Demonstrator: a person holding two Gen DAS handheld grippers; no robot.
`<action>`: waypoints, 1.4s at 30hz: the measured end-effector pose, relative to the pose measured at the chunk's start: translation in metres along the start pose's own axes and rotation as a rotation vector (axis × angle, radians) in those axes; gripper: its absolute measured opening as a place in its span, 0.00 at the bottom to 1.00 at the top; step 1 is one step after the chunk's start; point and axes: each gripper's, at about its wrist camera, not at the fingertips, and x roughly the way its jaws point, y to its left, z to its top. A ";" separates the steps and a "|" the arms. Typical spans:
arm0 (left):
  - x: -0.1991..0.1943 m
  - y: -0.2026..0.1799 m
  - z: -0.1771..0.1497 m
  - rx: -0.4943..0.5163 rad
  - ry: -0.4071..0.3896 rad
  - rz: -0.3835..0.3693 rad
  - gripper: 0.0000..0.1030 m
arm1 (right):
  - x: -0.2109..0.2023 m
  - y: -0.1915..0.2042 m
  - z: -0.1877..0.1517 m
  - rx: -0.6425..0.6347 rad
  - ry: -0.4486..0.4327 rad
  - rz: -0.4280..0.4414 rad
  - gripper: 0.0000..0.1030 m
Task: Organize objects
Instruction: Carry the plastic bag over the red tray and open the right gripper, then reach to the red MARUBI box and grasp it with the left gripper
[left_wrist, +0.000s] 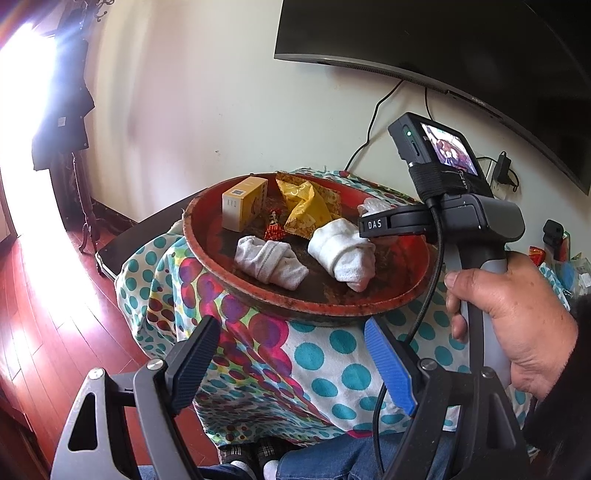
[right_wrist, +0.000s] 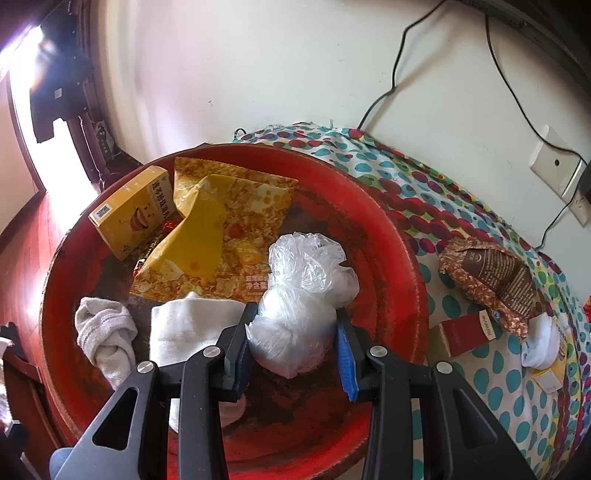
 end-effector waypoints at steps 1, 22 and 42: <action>0.000 0.000 0.000 0.001 0.001 0.000 0.81 | 0.001 -0.001 0.000 0.001 0.003 -0.004 0.35; -0.001 0.004 0.001 -0.006 -0.012 0.006 0.81 | -0.013 -0.022 -0.005 0.045 -0.034 0.003 0.70; 0.017 -0.083 -0.004 0.210 0.029 -0.087 0.81 | -0.061 -0.266 -0.105 0.421 -0.084 -0.163 0.82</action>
